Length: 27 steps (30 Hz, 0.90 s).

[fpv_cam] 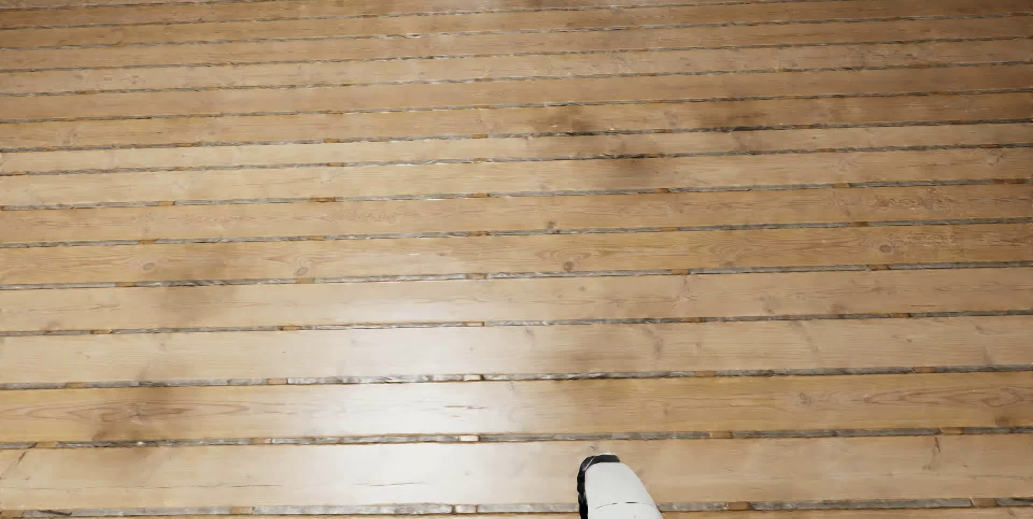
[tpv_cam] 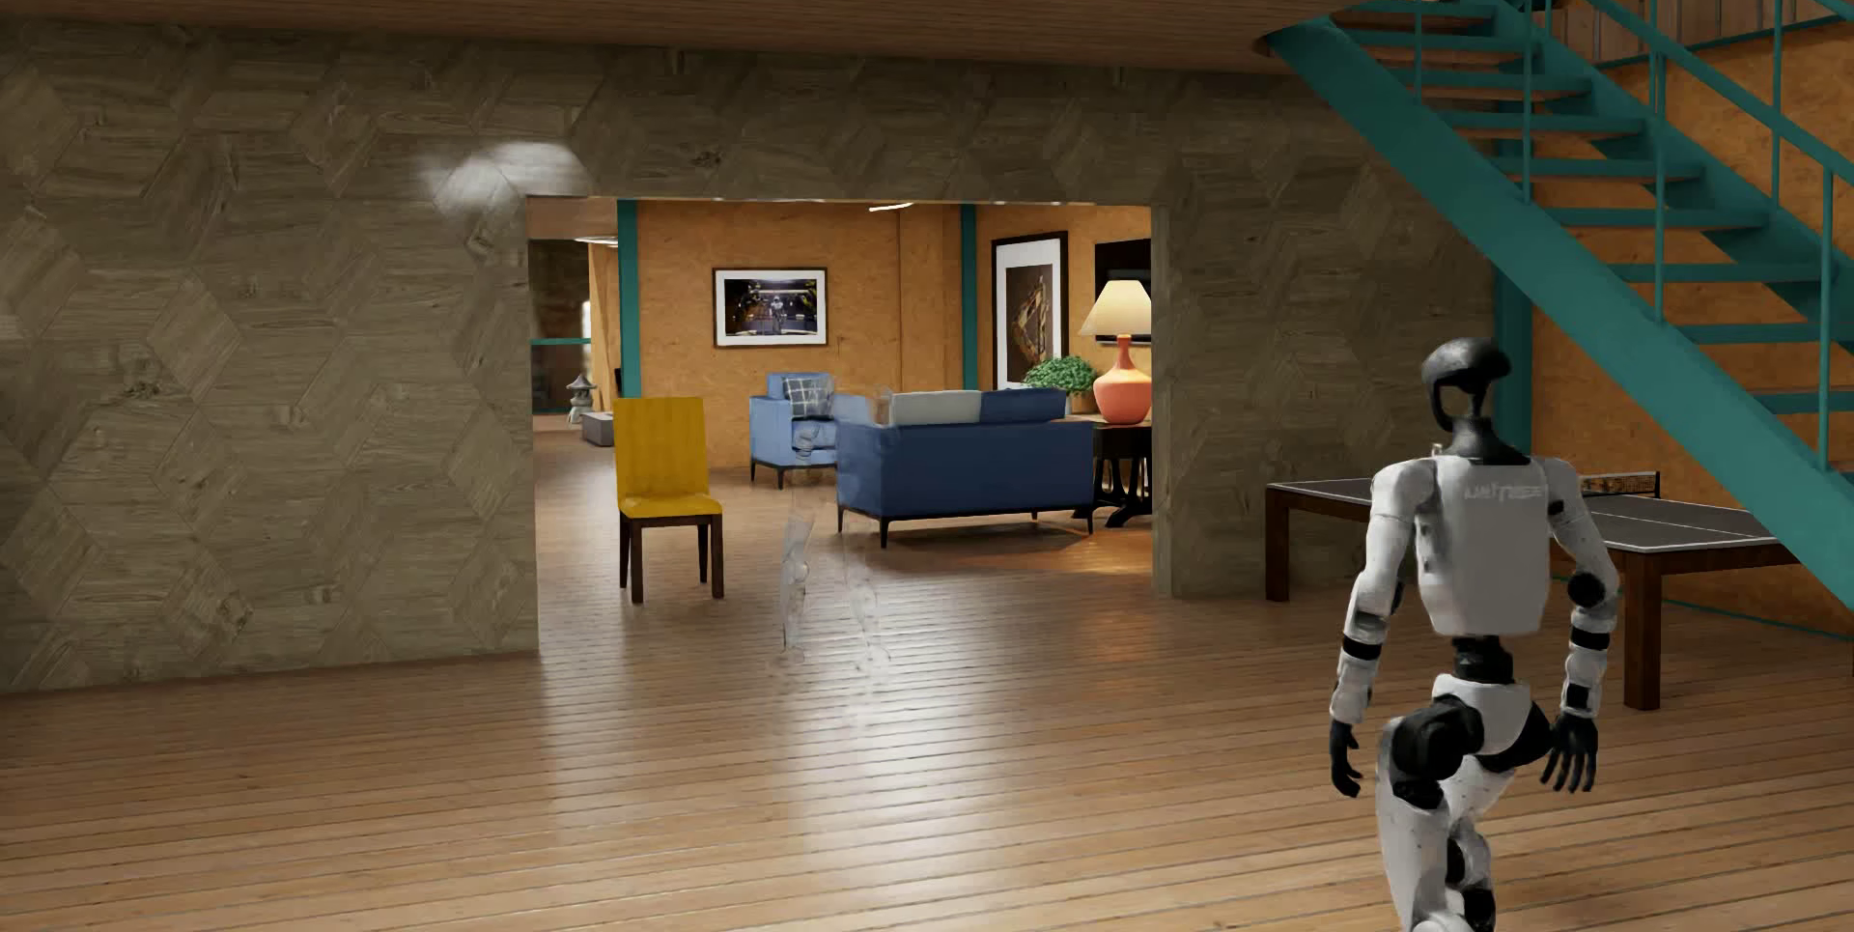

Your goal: Go to the chair

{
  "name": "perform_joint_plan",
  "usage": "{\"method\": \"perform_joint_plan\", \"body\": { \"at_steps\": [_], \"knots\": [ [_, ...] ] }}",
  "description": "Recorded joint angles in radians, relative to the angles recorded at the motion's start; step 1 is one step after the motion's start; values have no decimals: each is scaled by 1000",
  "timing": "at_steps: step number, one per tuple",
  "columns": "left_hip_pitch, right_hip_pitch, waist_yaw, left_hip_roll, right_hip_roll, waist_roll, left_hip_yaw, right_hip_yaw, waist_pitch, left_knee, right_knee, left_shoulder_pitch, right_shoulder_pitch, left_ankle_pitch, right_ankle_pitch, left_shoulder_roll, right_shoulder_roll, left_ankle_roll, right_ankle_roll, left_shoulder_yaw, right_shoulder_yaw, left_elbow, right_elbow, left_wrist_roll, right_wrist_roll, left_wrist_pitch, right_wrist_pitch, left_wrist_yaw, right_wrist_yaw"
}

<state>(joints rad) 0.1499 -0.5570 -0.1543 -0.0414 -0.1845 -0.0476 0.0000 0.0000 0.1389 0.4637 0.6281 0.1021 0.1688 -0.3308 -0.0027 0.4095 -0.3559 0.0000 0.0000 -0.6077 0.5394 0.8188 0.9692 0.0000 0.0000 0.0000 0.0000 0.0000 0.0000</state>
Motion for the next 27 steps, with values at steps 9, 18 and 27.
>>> {"method": "perform_joint_plan", "body": {
  "at_steps": [9,18,27],
  "knots": [
    [-65,28,24,107,23,67,0,0,-54,295,137,88,30,625,-58,-54,-13,0,0,104,25,-90,157,0,0,0,0,0,0],
    [-595,568,308,22,95,59,0,0,5,407,-50,236,-210,674,-203,-19,-104,0,0,-1,-149,-121,-178,0,0,0,0,0,0],
    [-606,784,302,-20,29,12,0,0,-16,13,70,136,-198,664,-75,-31,-44,0,0,-98,-94,-69,-263,0,0,0,0,0,0]
  ]
}}
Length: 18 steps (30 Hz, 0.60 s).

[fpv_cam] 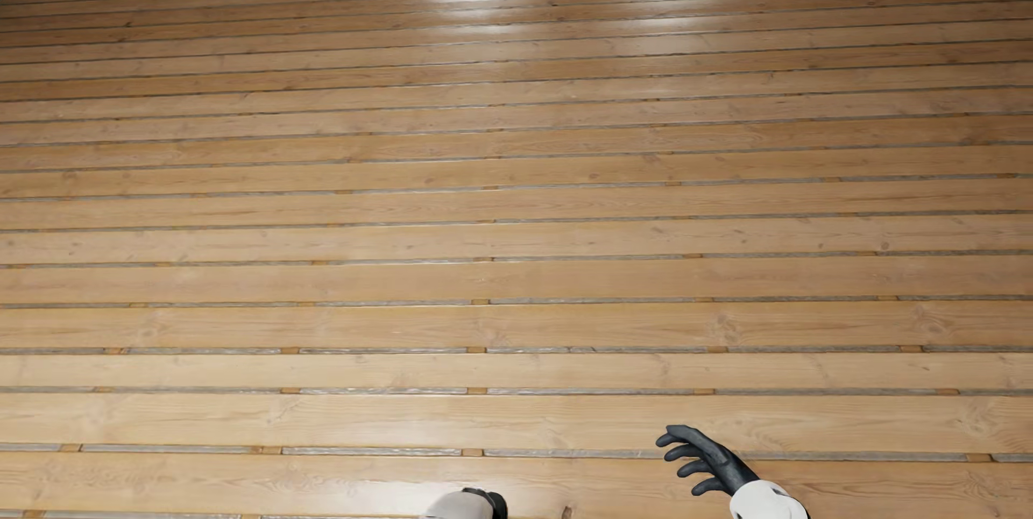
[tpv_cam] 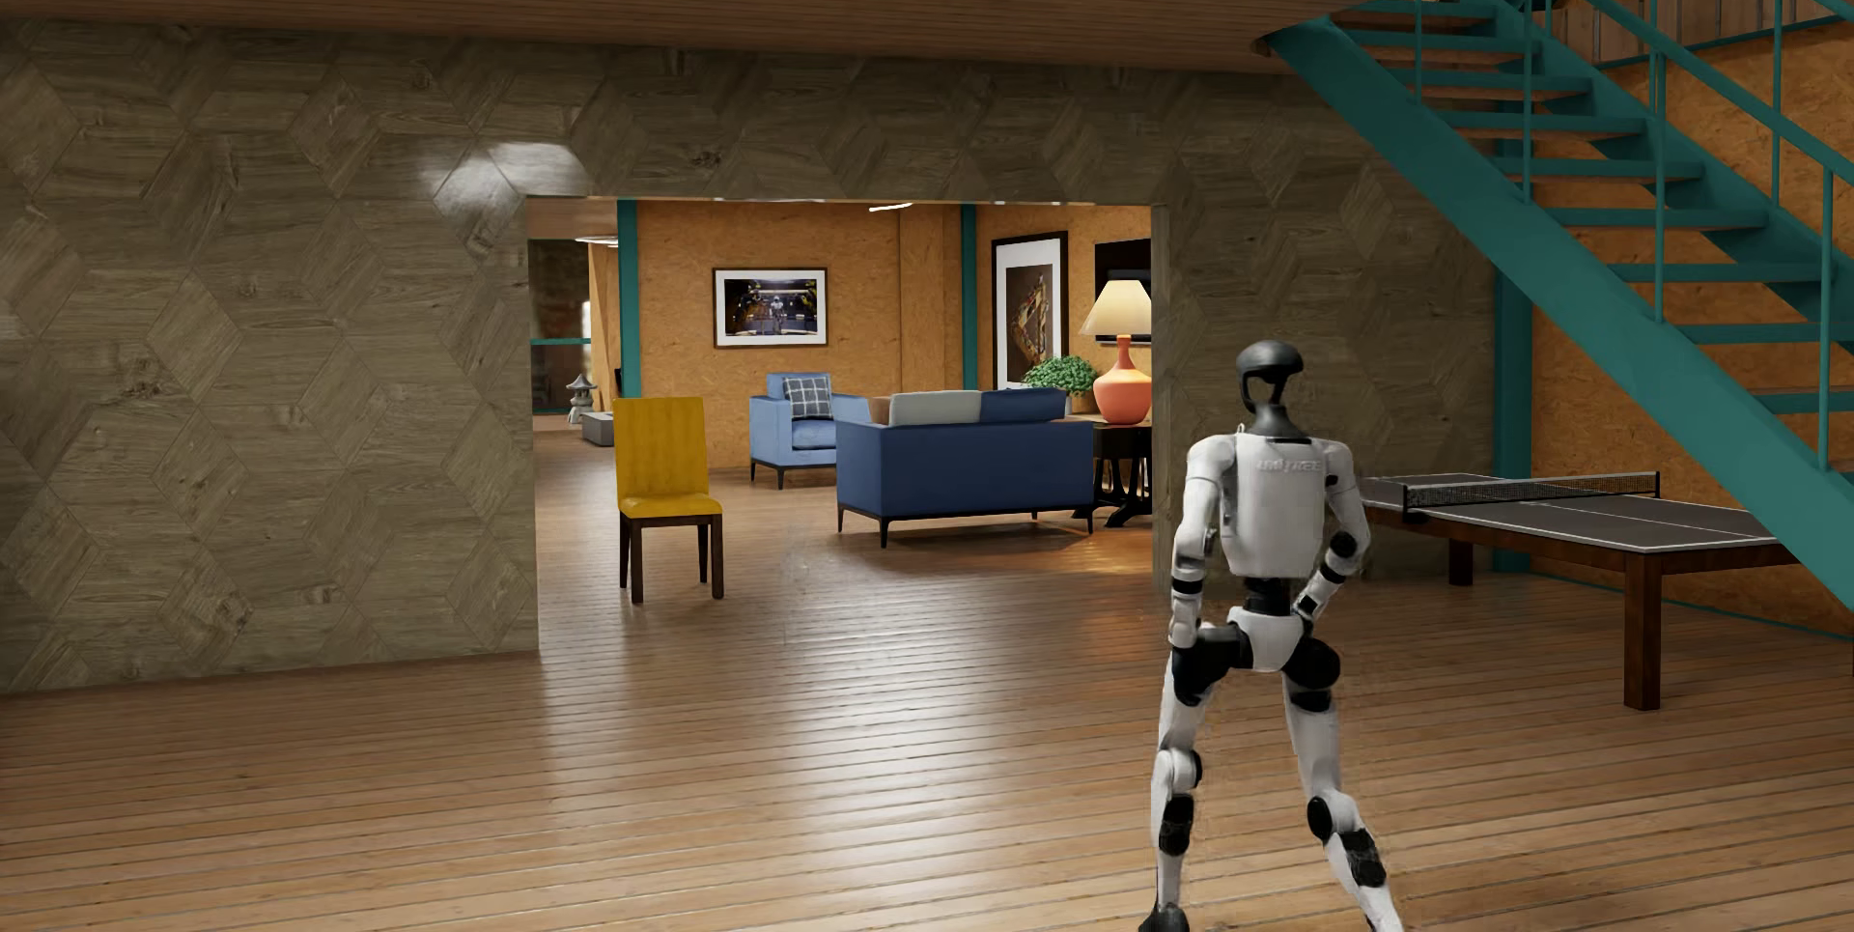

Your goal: Go to the chair

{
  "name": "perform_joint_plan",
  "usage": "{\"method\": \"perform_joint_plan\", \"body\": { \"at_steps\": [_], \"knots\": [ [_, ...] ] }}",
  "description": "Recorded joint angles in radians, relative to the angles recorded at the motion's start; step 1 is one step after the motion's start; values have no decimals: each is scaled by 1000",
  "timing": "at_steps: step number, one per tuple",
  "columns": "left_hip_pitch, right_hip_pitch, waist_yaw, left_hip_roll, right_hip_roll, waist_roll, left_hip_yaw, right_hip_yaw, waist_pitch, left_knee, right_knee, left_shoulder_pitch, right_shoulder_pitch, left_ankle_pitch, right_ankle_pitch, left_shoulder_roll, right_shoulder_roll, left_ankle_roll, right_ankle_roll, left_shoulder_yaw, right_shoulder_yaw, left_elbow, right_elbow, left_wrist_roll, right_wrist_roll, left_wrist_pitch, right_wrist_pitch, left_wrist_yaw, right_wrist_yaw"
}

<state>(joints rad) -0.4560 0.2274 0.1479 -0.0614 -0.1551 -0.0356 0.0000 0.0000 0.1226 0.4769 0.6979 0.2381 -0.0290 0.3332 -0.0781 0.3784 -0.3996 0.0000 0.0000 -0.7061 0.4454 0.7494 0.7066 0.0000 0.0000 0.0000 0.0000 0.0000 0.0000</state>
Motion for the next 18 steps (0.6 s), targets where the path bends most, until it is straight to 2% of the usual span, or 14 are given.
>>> {"method": "perform_joint_plan", "body": {
  "at_steps": [1,2,3,5,6,8,10,13,14,15,16,17,18],
  "knots": [
    [-17,-92,-21,9,-12,-11,0,0,-25,47,127,-47,12,13,115,-4,16,0,0,29,40,57,74,0,0,0,0,0,0],
    [13,-198,-37,-17,-47,-31,0,0,-25,68,310,-90,38,-29,198,2,19,0,0,27,90,78,128,0,0,0,0,0,0],
    [68,-297,-64,-40,-62,-44,0,0,-22,68,483,-128,53,-81,208,9,21,0,0,37,156,82,188,0,0,0,0,0,0],
    [193,-458,-141,-62,-61,-42,0,0,-8,45,738,-196,77,-185,-13,31,26,0,0,80,225,70,287,0,0,0,0,0,0],
    [261,-534,-183,-62,-49,-34,0,0,-8,22,774,-227,103,-255,-70,37,26,0,0,107,225,67,319,0,0,0,0,0,0],
    [406,-643,-275,-54,-29,-15,0,0,-6,-26,686,-279,162,-404,-53,57,18,0,0,160,197,41,350,0,0,0,0,0,0],
    [519,-716,-344,-32,-20,-3,0,0,-9,-38,440,-321,215,-534,18,85,7,0,0,202,177,-15,335,0,0,0,0,0,0],
    [612,-749,-369,-31,-9,-2,0,0,-35,-43,-33,-378,237,-642,101,103,8,0,0,251,210,-84,342,0,0,0,0,0,0],
    [638,-732,-366,-30,-13,-4,0,0,-45,-40,-446,-391,233,-661,170,96,13,0,0,255,230,-89,355,0,0,0,0,0,0],
    [659,-713,-375,-16,-27,-2,0,0,-50,-43,-573,-398,224,-653,202,85,18,0,0,249,252,-88,367,0,0,0,0,0,0],
    [678,-753,-376,-6,-28,-1,0,0,-46,-47,-241,-394,207,-619,147,69,24,0,0,242,270,-82,384,0,0,0,0,0,0],
    [698,-793,-377,11,-15,1,0,0,-45,-35,-162,-370,186,-565,88,52,31,0,0,230,289,-74,397,0,0,0,0,0,0],
    [708,-796,-390,38,-16,9,0,0,-55,-12,-104,-330,177,-478,119,35,39,0,0,206,280,-60,394,0,0,0,0,0,0]
  ]
}}
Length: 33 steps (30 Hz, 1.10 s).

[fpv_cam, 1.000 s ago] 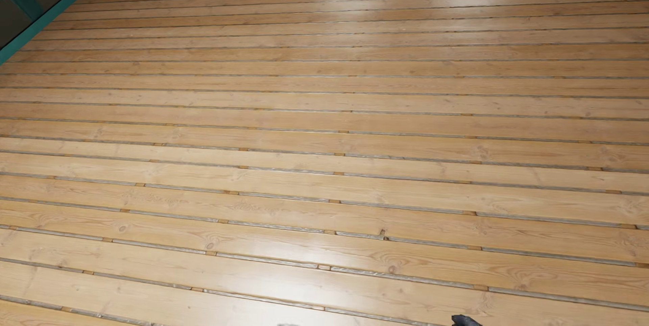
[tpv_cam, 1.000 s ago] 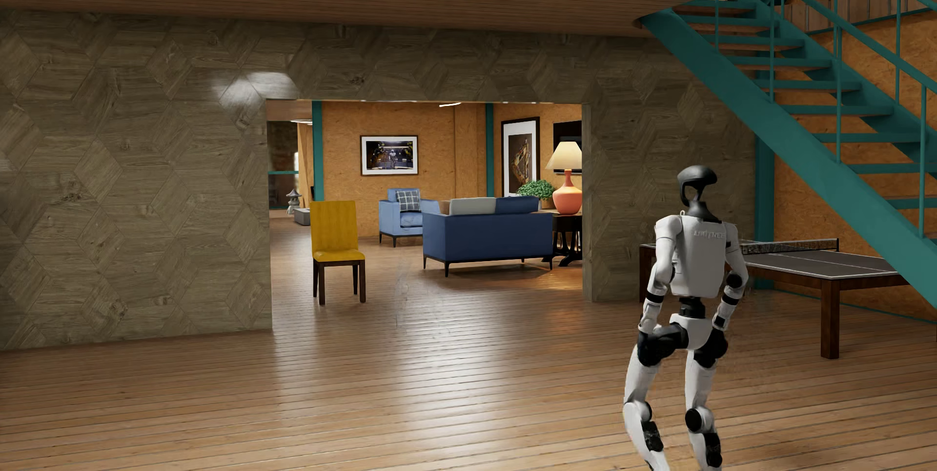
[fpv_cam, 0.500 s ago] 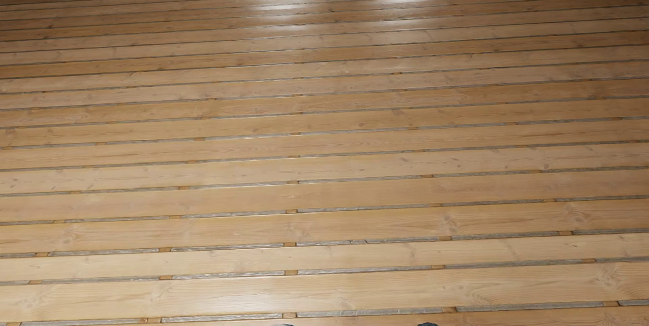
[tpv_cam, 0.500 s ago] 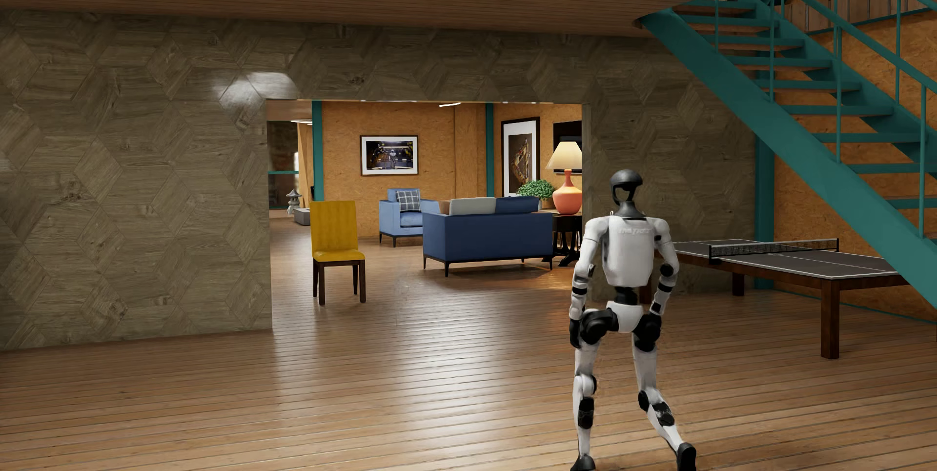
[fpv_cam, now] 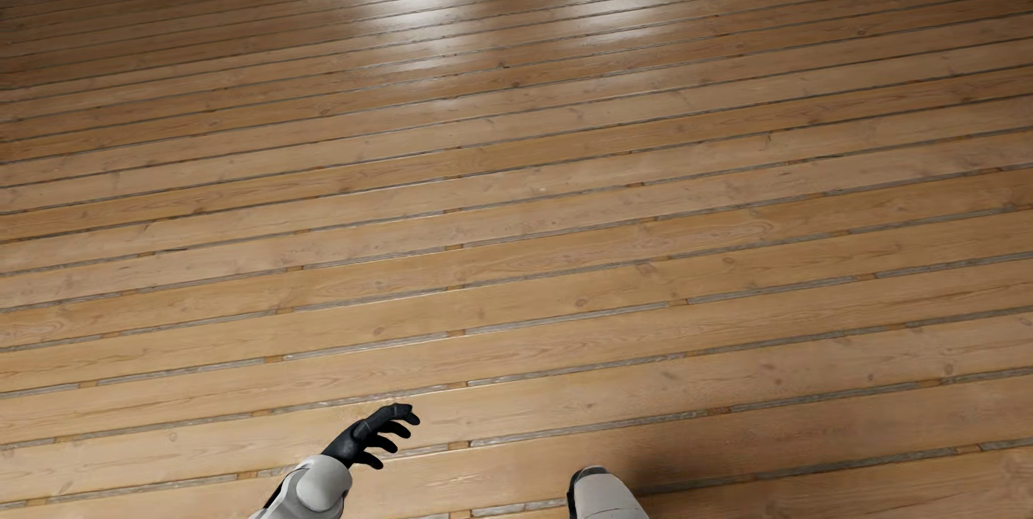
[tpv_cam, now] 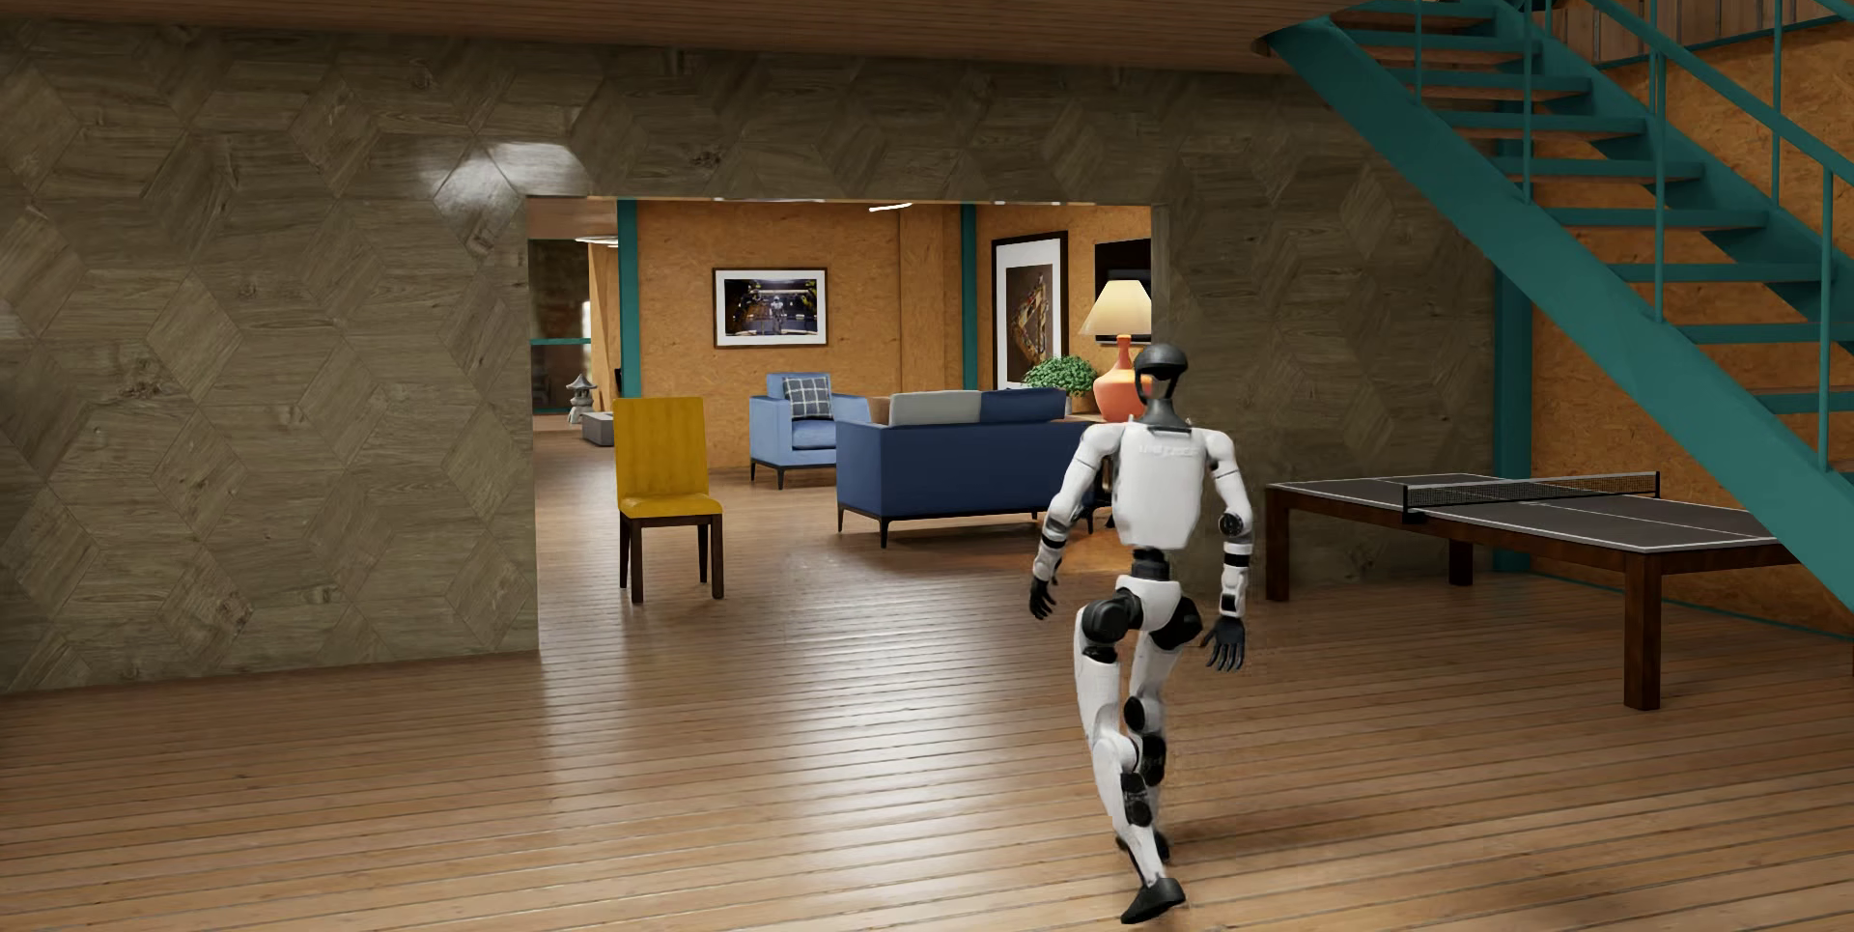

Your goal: Go to the chair

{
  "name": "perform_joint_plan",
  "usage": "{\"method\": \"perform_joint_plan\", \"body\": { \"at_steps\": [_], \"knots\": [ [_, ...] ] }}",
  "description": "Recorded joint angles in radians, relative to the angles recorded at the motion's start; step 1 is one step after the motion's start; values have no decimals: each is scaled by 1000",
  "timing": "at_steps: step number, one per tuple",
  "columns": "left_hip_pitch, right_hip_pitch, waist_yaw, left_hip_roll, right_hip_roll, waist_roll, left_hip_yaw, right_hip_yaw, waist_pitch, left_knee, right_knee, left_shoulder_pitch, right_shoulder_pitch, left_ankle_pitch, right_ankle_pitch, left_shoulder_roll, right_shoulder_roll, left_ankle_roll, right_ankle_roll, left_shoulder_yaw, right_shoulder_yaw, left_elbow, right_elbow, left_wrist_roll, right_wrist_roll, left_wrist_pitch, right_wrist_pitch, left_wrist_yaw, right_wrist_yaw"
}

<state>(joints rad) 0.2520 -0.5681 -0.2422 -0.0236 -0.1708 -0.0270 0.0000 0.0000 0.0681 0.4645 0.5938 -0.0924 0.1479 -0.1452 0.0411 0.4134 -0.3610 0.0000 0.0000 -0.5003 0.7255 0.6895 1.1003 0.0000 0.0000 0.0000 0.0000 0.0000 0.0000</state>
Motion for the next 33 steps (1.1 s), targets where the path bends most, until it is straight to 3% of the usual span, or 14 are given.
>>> {"method": "perform_joint_plan", "body": {
  "at_steps": [4,6,8,12,13,14,15,16,17,20,22,26,29,33],
  "knots": [
    [-258,184,79,75,84,42,0,0,32,602,113,177,-53,530,-86,-29,-10,0,0,-196,-68,99,-111,0,0,0,0,0,0],
    [-443,314,186,53,112,38,0,0,44,890,54,236,-101,472,-117,-31,-38,0,0,-244,-129,106,-173,0,0,0,0,0,0],
    [-582,459,309,29,110,23,0,0,57,898,-6,308,-160,387,-130,-16,-66,0,0,-241,-171,73,-201,0,0,0,0,0,0],
    [-706,670,429,2,111,14,0,0,63,308,-54,409,-289,544,-225,-14,-105,0,0,-226,-251,60,-245,0,0,0,0,0,0],
    [-691,716,425,-7,120,17,0,0,56,106,-65,410,-313,497,-257,-24,-107,0,0,-239,-269,87,-257,0,0,0,0,0,0],
    [-673,759,427,-14,127,18,0,0,36,27,-74,408,-319,270,-283,-34,-103,0,0,-238,-295,114,-279,0,0,0,0,0,0],
    [-637,796,430,-16,131,21,0,0,26,-214,-78,404,-317,179,-296,-41,-97,0,0,-249,-318,122,-309,0,0,0,0,0,0],
    [-614,824,442,-13,125,24,0,0,23,-329,-69,404,-304,195,-301,-45,-91,0,0,-257,-326,122,-342,0,0,0,0,0,0],
    [-659,814,441,-29,111,16,0,0,13,-123,-40,399,-288,143,-289,-44,-85,0,0,-251,-333,103,-375,0,0,0,0,0,0],
    [-706,770,427,-90,41,-25,0,0,10,36,152,347,-182,479,-37,-31,-50,0,0,-231,-292,71,-359,0,0,0,0,0,0],
    [-628,580,396,-119,-2,-39,0,0,8,78,506,283,-121,406,151,-13,-20,0,0,-192,-198,71,-237,0,0,0,0,0,0],
    [-366,238,210,-122,-18,-22,0,0,12,5,892,151,-46,139,-185,31,-3,0,0,-62,-67,72,-64,0,0,0,0,0,0],
    [-185,73,67,-79,5,9,0,0,10,-38,635,86,56,-45,-117,92,-25,0,0,25,-110,4,-75,0,0,0,0,0,0],
    [-66,42,33,-56,38,24,0,0,-22,-32,-38,13,113,-161,23,138,-42,0,0,108,-84,-88,-76,0,0,0,0,0,0]
  ]
}}
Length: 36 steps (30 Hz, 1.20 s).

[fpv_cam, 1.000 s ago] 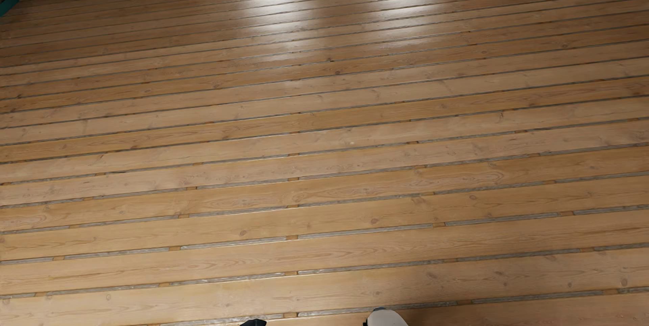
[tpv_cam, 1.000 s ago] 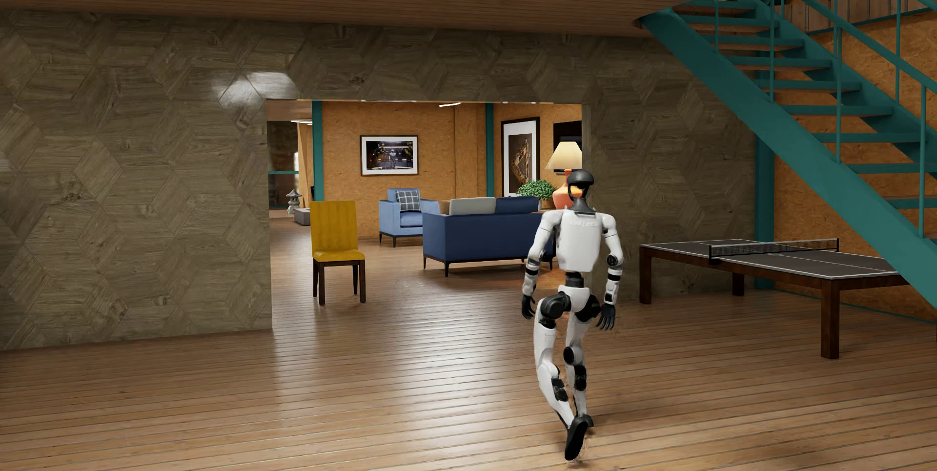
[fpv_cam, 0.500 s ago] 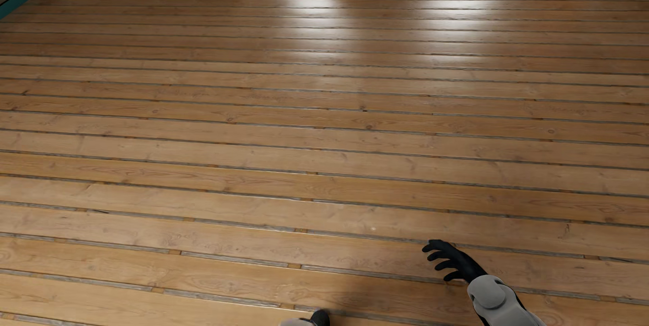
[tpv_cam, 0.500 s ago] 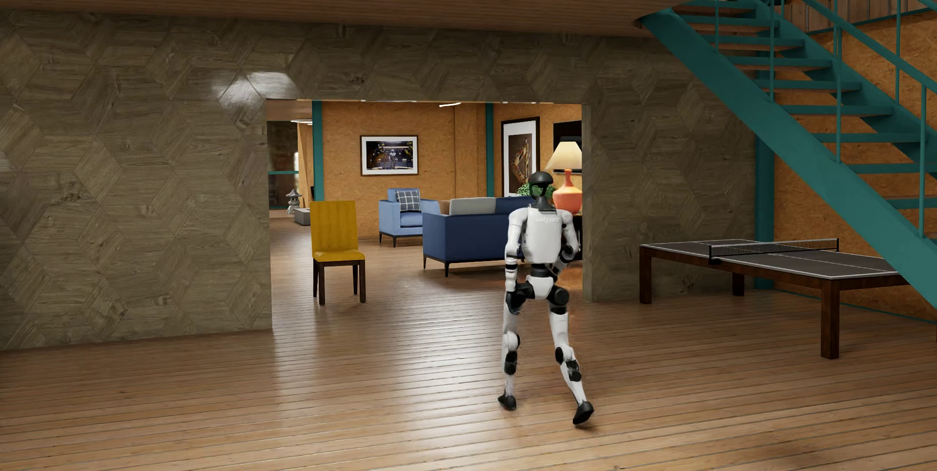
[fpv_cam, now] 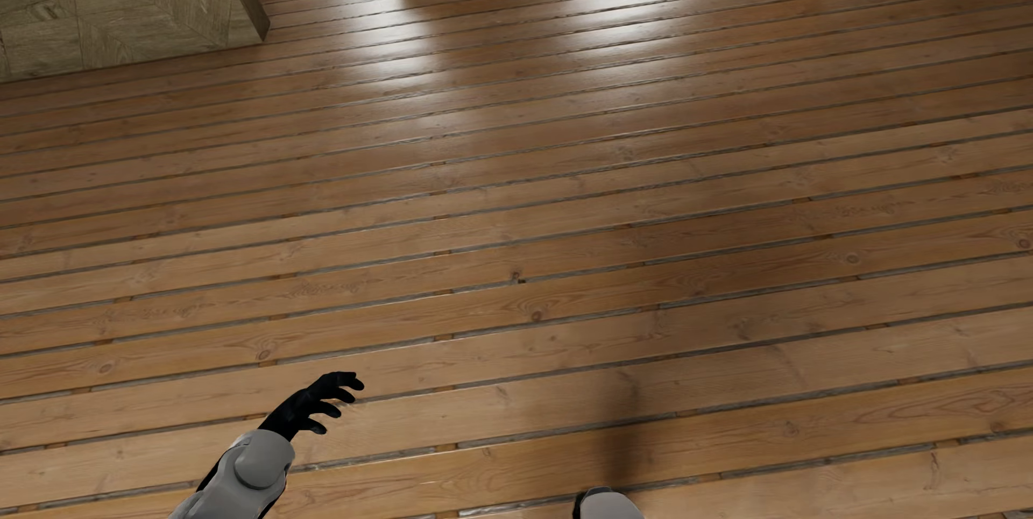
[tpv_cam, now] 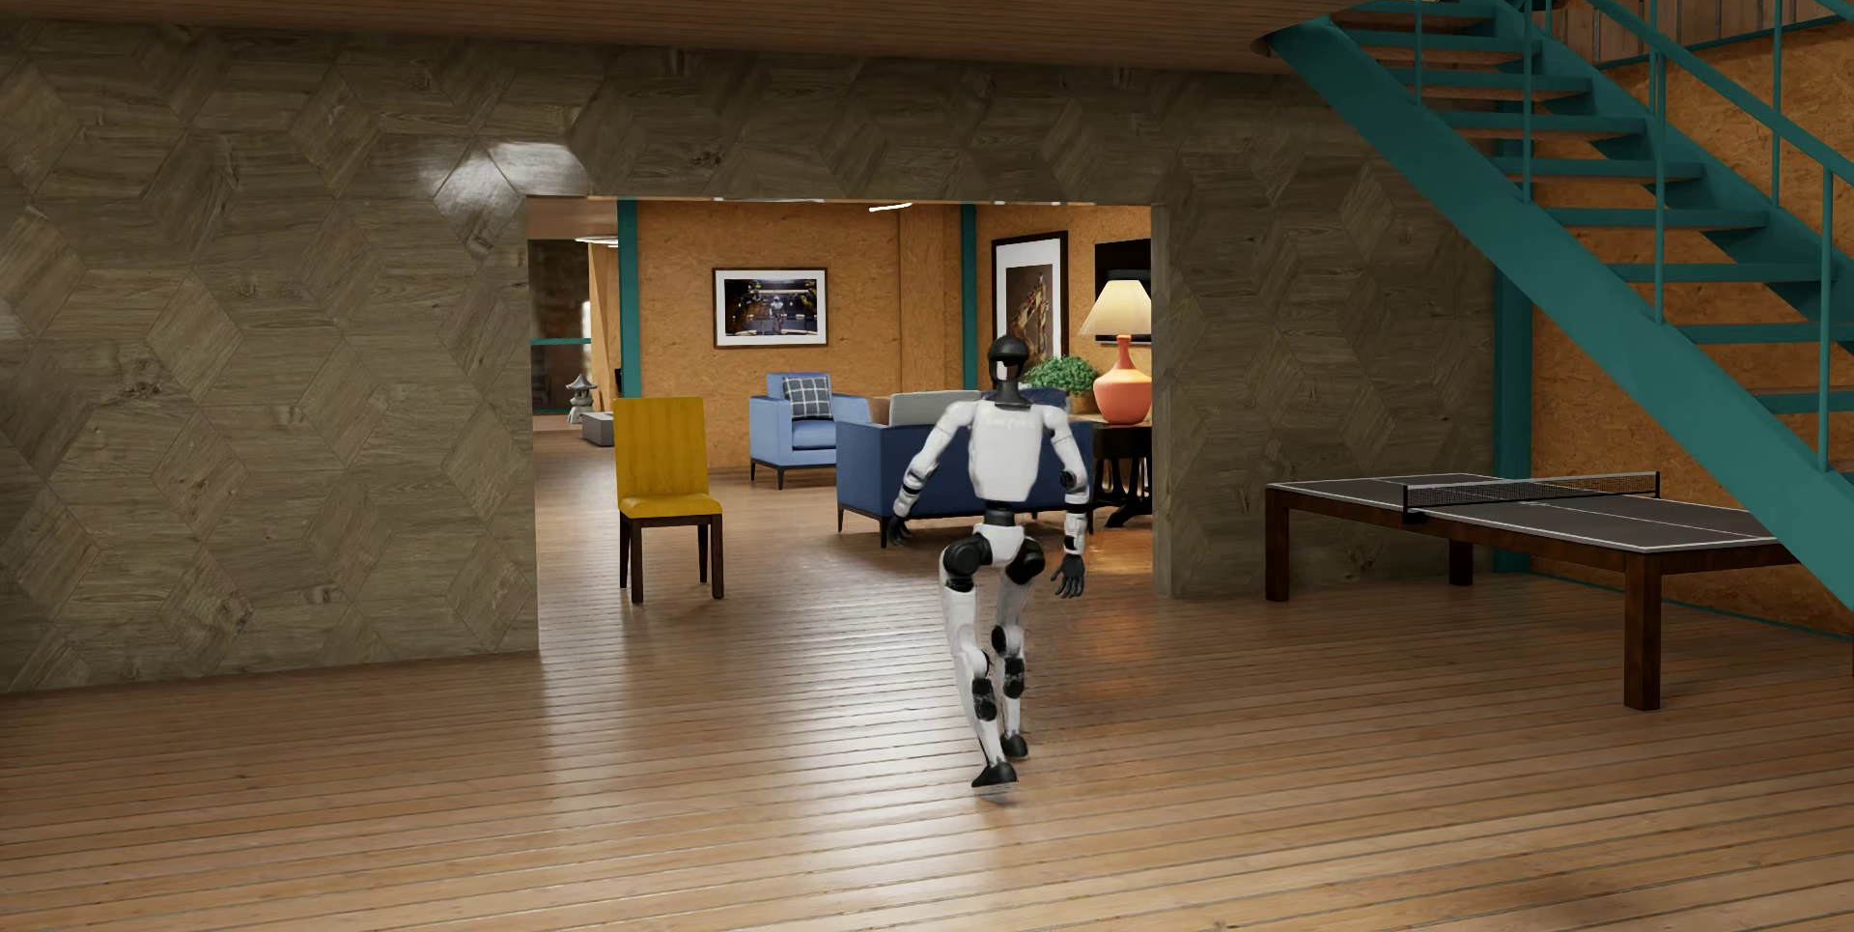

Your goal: Go to the chair

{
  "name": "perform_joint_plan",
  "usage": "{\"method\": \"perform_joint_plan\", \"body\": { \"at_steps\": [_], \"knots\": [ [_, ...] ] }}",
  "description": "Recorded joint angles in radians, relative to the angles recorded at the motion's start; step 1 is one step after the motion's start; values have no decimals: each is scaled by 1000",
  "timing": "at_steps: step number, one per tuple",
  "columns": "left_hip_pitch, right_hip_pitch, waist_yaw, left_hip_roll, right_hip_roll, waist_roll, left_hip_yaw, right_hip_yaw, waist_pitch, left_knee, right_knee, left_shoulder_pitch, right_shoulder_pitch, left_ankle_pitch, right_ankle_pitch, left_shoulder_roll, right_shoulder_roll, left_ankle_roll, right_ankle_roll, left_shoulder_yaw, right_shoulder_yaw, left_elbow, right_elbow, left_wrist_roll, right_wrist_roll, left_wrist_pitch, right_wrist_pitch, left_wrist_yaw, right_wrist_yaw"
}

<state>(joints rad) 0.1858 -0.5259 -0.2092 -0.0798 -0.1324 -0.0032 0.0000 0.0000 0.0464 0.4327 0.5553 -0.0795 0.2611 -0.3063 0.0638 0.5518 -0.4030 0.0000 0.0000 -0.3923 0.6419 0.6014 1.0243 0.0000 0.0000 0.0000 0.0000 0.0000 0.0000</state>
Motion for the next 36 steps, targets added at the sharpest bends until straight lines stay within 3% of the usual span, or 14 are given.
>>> {"method": "perform_joint_plan", "body": {
  "at_steps": [2,3,7,10,15,16,18,19,21,24,25,29,32,36],
  "knots": [
    [47,14,-6,18,-9,-5,0,0,-5,-3,-420,-1,-3,54,86,-15,9,0,0,17,34,-1,38,0,0,0,0,0,0],
    [60,-25,2,35,16,2,0,0,-8,16,-51,20,-15,116,-21,-33,13,0,0,24,52,7,58,0,0,0,0,0,0],
    [-126,22,30,101,58,21,0,0,2,526,213,170,-64,604,-118,-121,30,0,0,-93,22,148,36,0,0,0,0,0,0],
    [-408,241,157,77,87,3,0,0,31,960,145,261,-125,604,-196,-156,11,0,0,-228,-84,177,-96,0,0,0,0,0,0],
    [-642,554,373,65,54,-34,0,0,51,414,37,463,-254,749,-261,-169,-49,0,0,-282,-220,105,-278,0,0,0,0,0,0],
    [-641,601,387,65,55,-30,0,0,49,233,30,477,-280,732,-286,-175,-56,0,0,-301,-244,115,-296,0,0,0,0,0,0],
    [-606,705,389,71,65,-16,0,0,38,58,8,476,-322,327,-326,-189,-57,0,0,-335,-276,154,-308,0,0,0,0,0,0],
    [-585,752,393,74,62,-11,0,0,35,-208,3,467,-331,302,-331,-192,-52,0,0,-350,-288,172,-309,0,0,0,0,0,0],
    [-630,770,405,64,35,-19,0,0,25,-4,47,439,-327,301,-302,-187,-40,0,0,-355,-285,178,-308,0,0,0,0,0,0],
    [-698,644,367,1,-38,-76,0,0,31,90,333,317,-284,671,-54,-182,15,0,0,-320,-222,240,-191,0,0,0,0,0,0],
    [-653,559,360,-22,-67,-89,0,0,38,118,513,265,-260,633,0,-171,30,0,0,-309,-160,252,-123,0,0,0,0,0,0],
    [-409,259,196,-55,-77,-70,0,0,46,87,975,121,-164,411,-247,-121,52,0,0,-127,-59,177,-14,0,0,0,0,0,0],
    [-225,94,93,-54,-66,-54,0,0,33,38,836,69,-48,243,-200,-55,36,0,0,-20,-95,26,-28,0,0,0,0,0,0],
    [-60,17,84,-47,-61,-45,0,0,17,18,230,12,4,80,-157,-8,12,0,0,27,-29,-119,4,0,0,0,0,0,0]
  ]
}}
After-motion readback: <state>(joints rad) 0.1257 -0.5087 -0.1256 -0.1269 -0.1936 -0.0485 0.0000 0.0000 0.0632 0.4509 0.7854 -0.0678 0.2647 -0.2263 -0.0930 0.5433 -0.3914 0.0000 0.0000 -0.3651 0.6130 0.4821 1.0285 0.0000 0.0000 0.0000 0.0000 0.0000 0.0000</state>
